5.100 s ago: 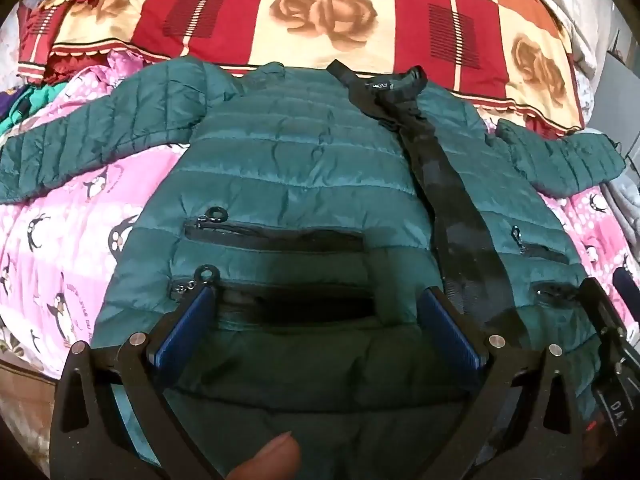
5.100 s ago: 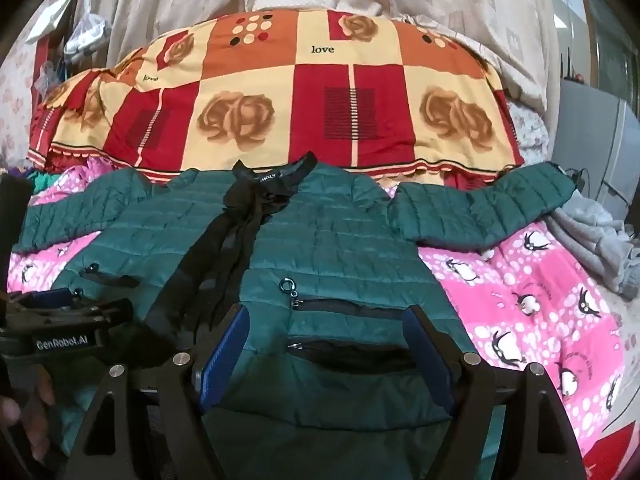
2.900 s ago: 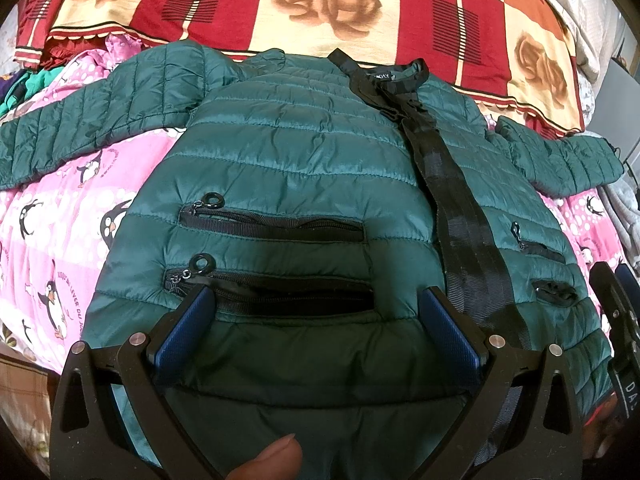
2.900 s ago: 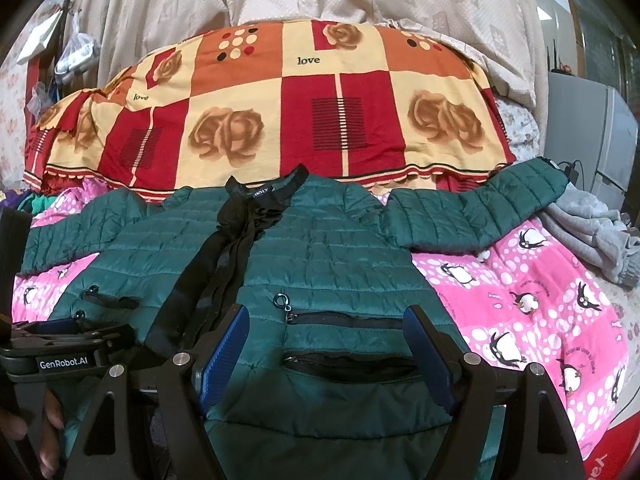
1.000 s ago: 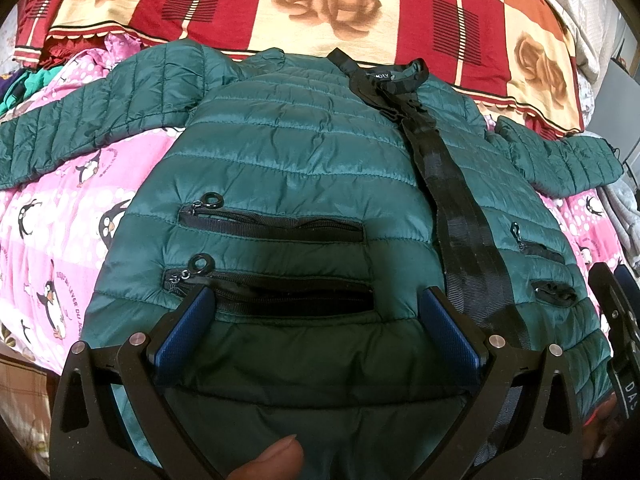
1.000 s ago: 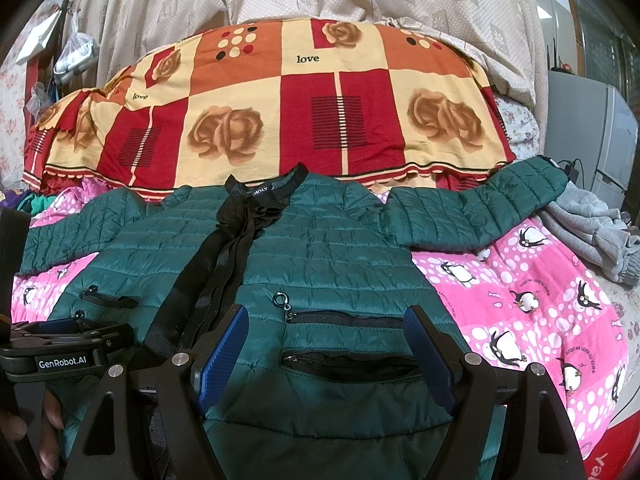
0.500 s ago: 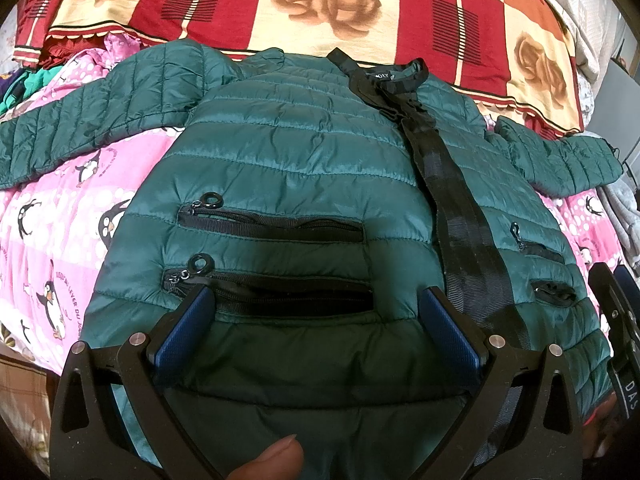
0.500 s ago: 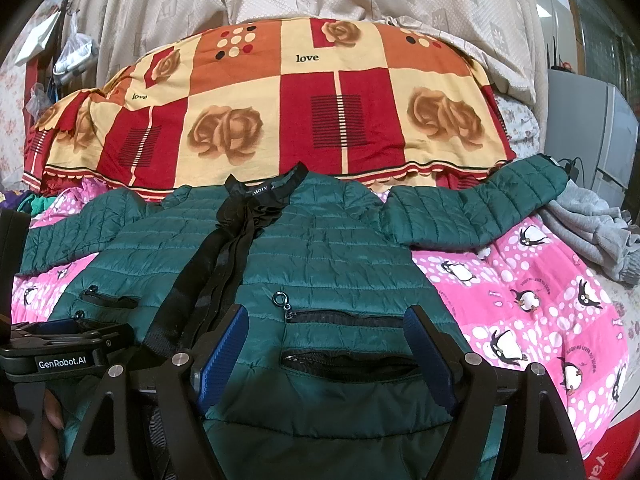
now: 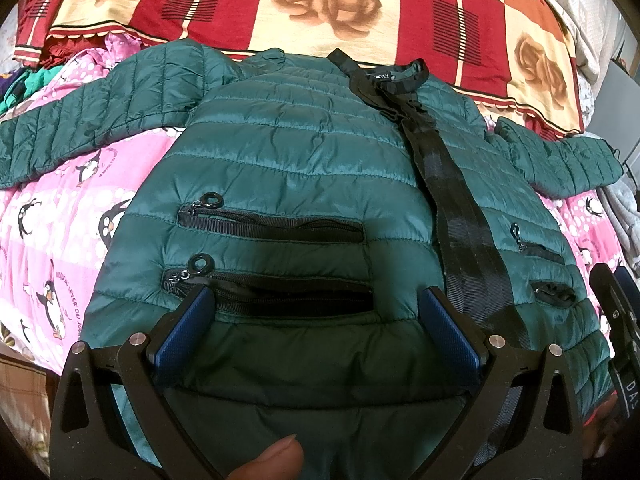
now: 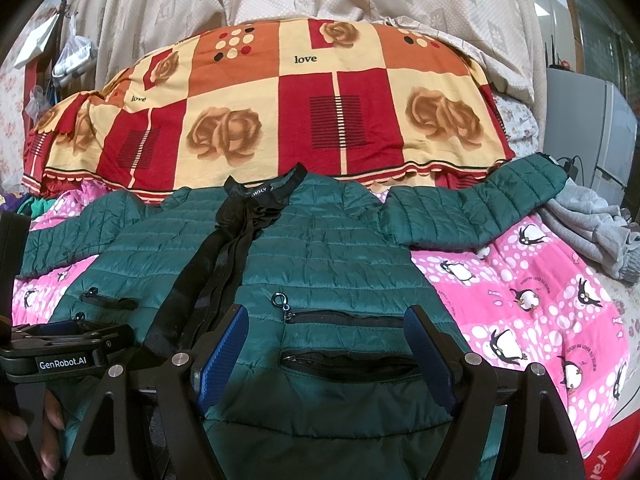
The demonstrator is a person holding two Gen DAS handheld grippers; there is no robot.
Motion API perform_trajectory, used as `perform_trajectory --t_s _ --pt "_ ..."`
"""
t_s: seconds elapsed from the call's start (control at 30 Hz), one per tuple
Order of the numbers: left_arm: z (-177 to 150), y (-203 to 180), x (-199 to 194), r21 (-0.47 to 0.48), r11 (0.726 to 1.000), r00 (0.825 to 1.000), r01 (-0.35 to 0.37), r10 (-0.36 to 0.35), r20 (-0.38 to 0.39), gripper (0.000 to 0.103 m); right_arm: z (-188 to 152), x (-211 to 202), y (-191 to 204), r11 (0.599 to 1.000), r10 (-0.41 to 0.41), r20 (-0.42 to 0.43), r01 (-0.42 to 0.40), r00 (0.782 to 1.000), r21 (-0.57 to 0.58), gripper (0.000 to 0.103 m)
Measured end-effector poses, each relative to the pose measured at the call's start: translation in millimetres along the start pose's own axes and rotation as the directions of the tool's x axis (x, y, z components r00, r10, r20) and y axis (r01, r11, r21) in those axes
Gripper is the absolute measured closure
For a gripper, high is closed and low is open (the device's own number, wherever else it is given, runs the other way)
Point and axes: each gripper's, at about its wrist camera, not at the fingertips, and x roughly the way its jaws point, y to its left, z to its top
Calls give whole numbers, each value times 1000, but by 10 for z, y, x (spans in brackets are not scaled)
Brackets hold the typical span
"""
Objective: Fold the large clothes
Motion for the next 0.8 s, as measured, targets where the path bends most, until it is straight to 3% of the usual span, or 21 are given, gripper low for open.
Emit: perform_trajectory --t_s 0.8 --pt "1 1 -3 7 1000 1000 -7 7 4 0 2 -3 -10 1000 0 0 0 1000 -1 26"
